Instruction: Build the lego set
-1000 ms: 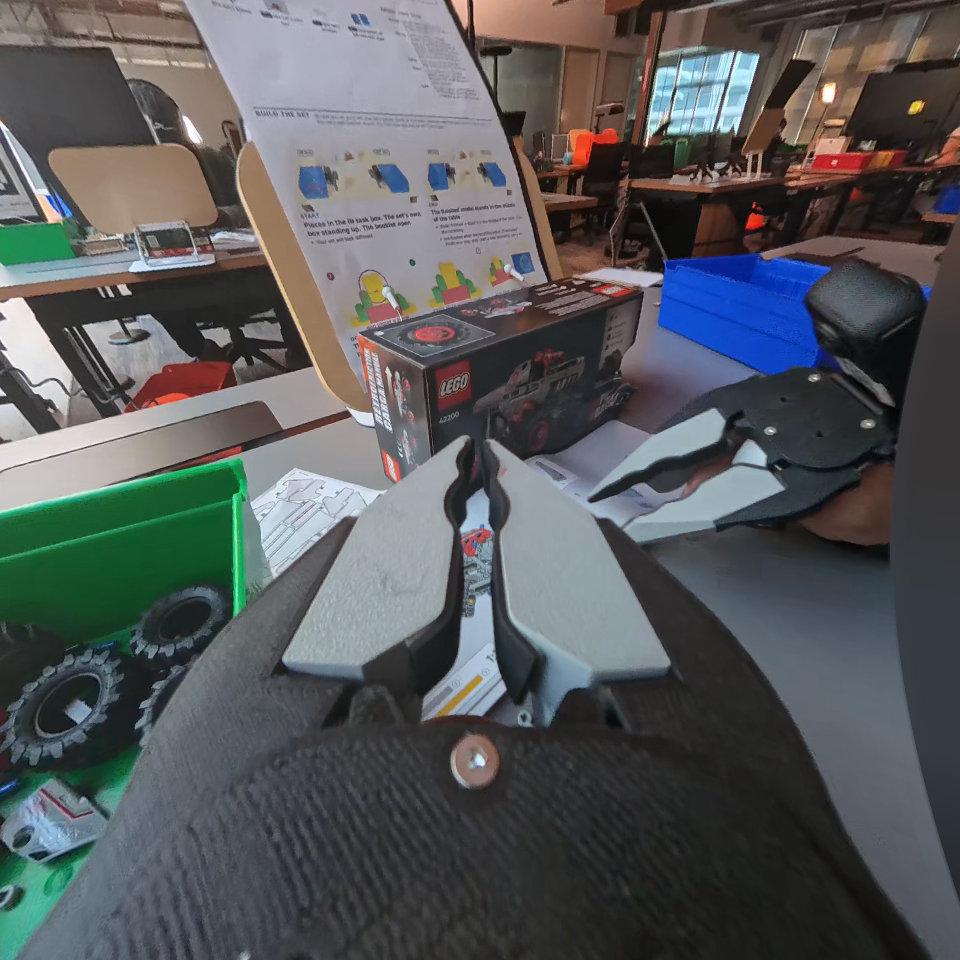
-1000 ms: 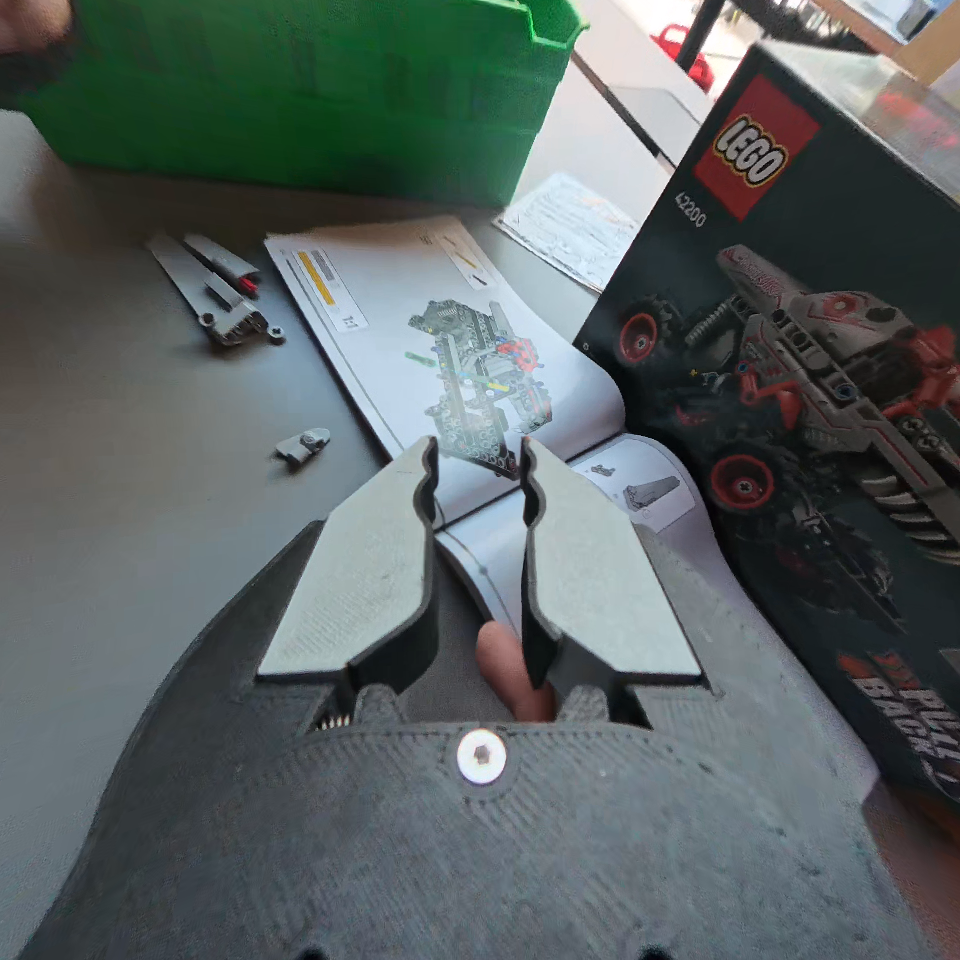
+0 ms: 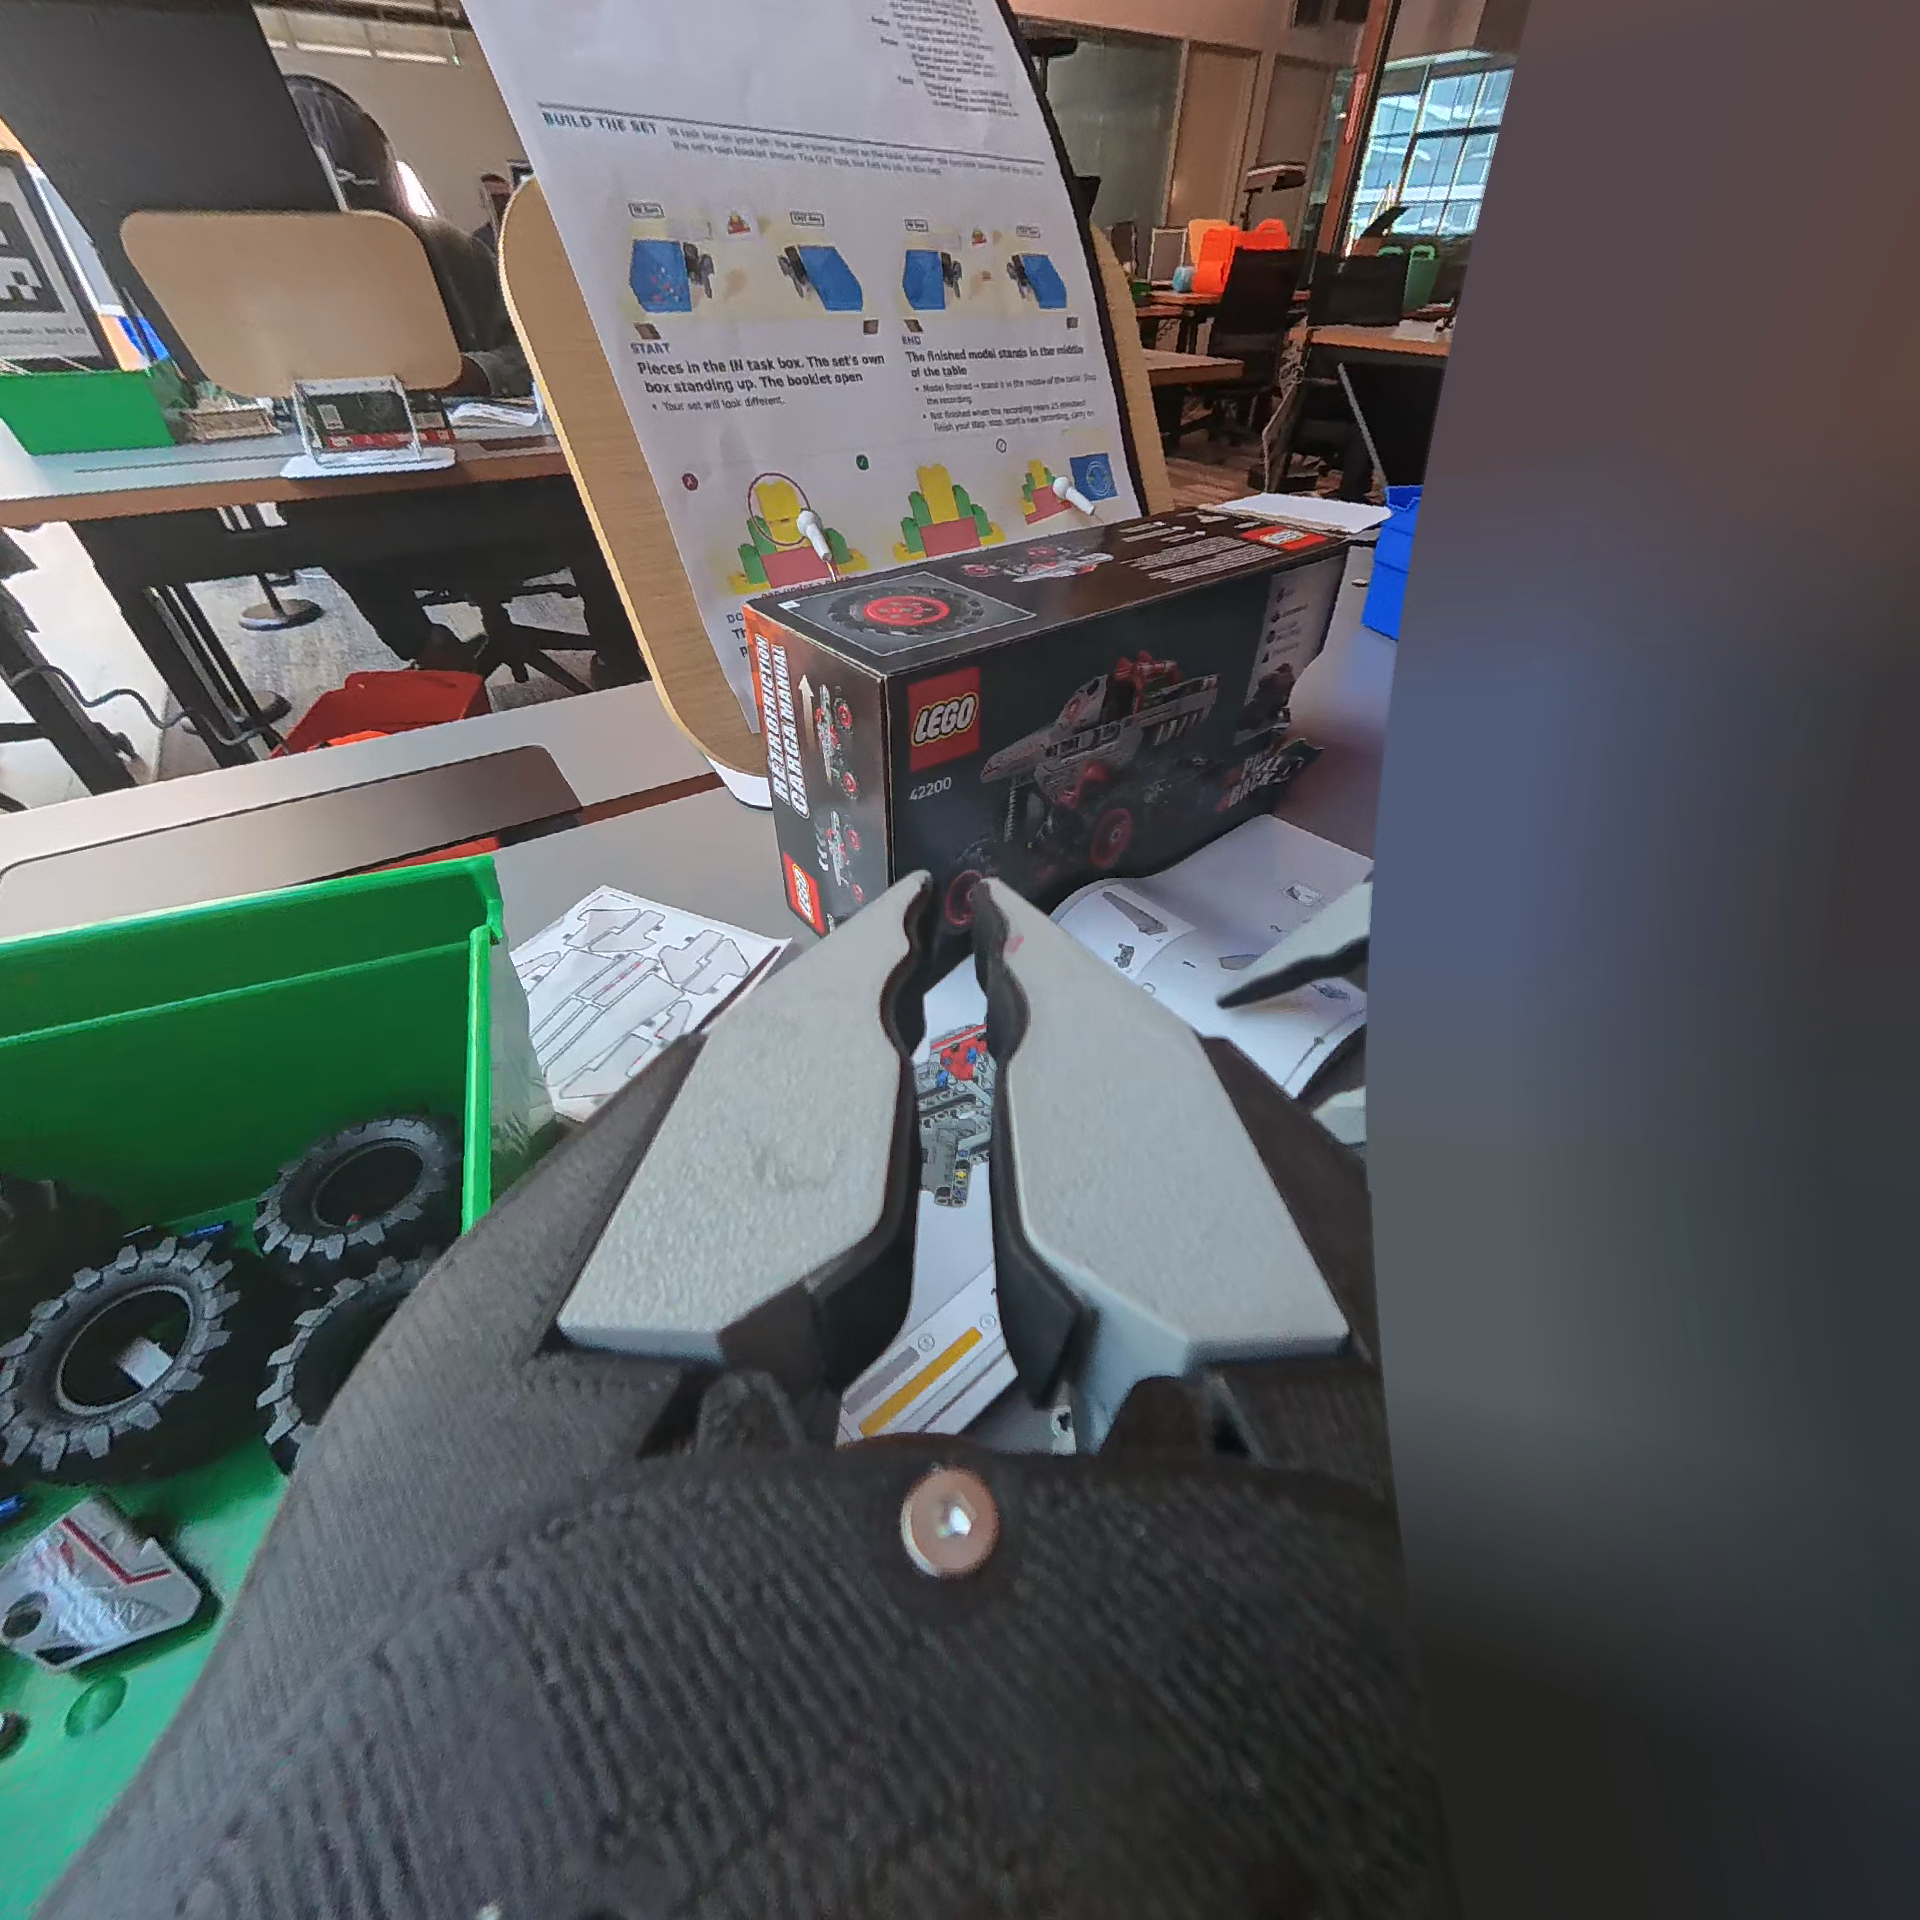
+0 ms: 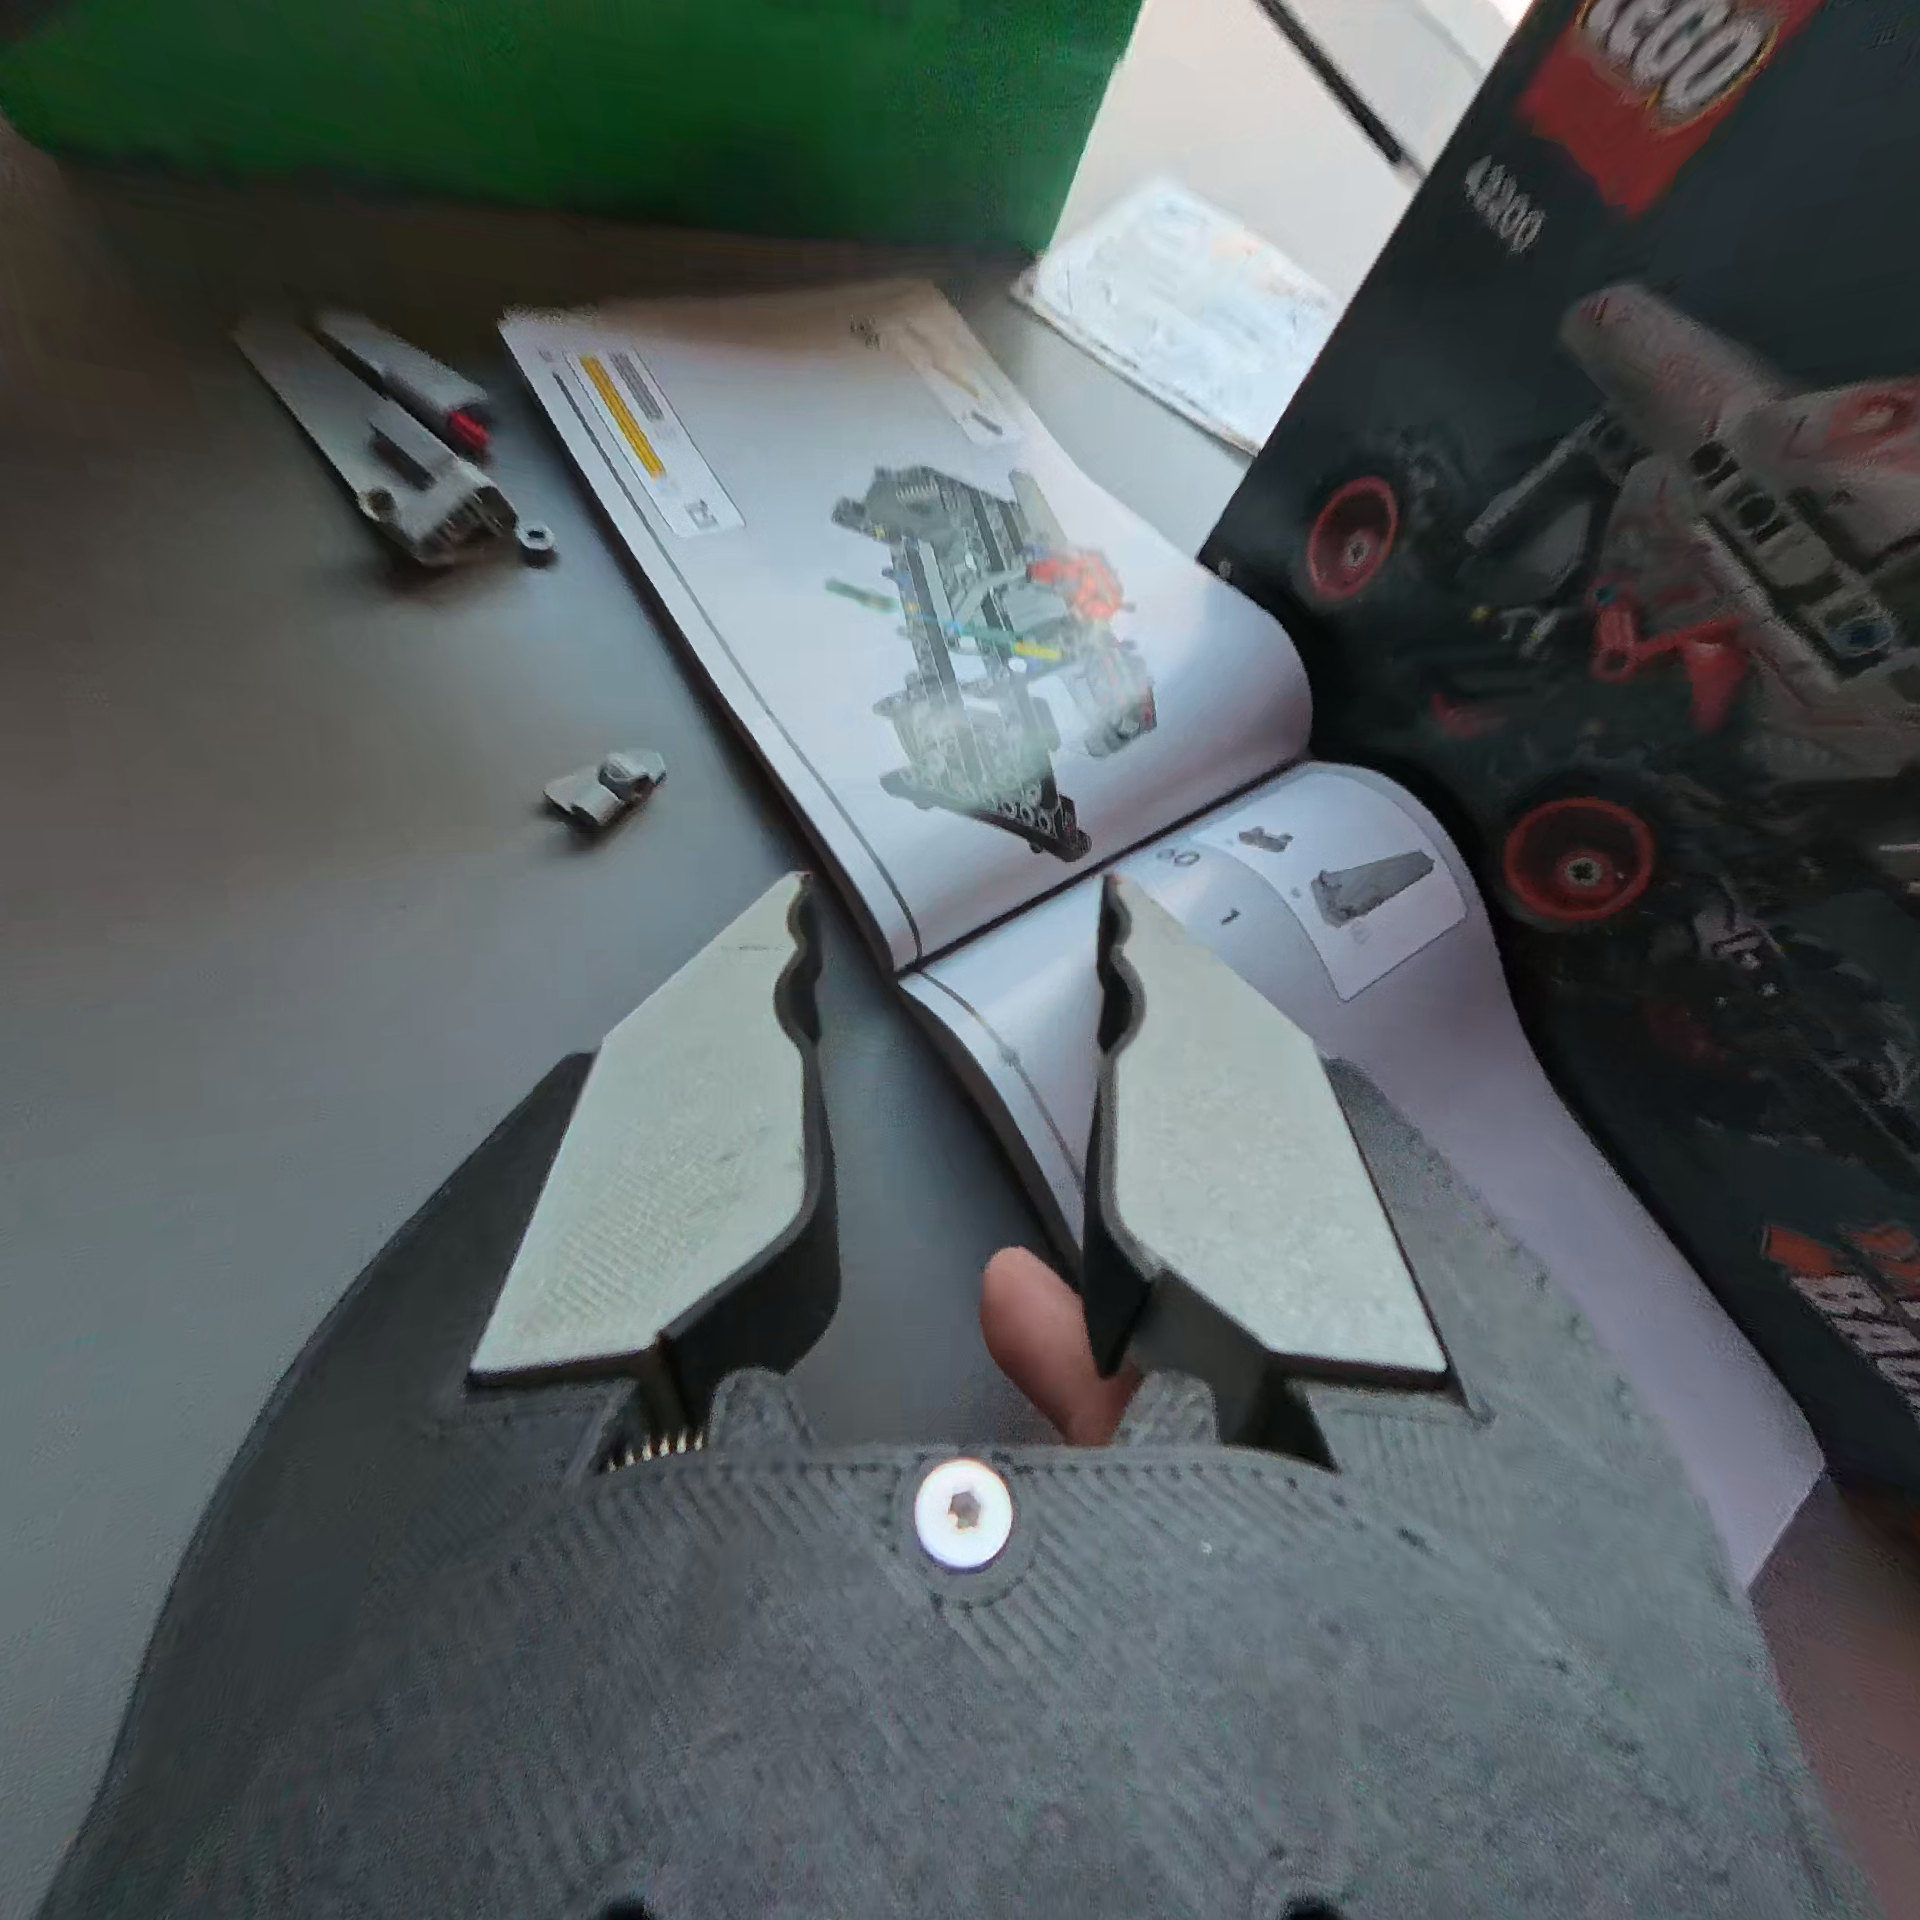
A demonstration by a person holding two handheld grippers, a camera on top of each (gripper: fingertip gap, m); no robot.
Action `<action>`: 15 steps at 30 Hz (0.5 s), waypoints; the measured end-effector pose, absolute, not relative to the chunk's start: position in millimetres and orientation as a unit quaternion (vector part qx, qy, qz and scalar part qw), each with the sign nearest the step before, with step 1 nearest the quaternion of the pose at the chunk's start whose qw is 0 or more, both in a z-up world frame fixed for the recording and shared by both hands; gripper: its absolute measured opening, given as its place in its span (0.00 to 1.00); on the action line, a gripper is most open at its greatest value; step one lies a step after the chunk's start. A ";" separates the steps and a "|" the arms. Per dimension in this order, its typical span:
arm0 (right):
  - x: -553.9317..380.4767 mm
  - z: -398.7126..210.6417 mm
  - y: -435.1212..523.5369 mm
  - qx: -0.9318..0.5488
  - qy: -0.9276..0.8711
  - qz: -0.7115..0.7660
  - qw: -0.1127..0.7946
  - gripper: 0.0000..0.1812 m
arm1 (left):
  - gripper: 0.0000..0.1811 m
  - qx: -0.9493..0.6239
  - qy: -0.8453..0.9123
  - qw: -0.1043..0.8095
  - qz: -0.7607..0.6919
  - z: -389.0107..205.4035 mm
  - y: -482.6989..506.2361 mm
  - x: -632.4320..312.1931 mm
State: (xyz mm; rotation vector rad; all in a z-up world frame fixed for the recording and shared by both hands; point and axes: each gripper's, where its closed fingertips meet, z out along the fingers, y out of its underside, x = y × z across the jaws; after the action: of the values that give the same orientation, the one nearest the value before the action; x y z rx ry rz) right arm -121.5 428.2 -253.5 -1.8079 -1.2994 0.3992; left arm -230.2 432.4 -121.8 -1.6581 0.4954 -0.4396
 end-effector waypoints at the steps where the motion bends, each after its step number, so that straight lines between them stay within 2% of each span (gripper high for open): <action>1: -117.9 -261.6 430.7 -0.734 -0.522 0.142 0.411 0.26 | 0.02 -0.722 0.216 0.630 -0.188 -121.0 432.1 -230.5; 6: -105.3 -269.3 426.4 -0.760 -0.507 0.164 0.374 0.15 | 0.02 -0.726 0.213 0.627 -0.186 -123.7 434.5 -232.6; 11: -96.7 -257.0 423.3 -0.746 -0.501 0.157 0.410 0.22 | 0.02 -0.731 0.214 0.617 -0.197 -128.4 434.7 -229.0; 15: -101.8 -241.2 422.7 -0.726 -0.494 0.167 0.448 0.22 | 0.02 -0.728 0.218 0.619 -0.198 -126.8 432.6 -227.0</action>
State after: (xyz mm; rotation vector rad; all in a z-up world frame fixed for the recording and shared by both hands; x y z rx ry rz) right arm -101.8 422.7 -241.2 -1.7970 -1.2221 0.4137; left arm -227.0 432.6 -126.8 -1.6751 0.5023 -0.4556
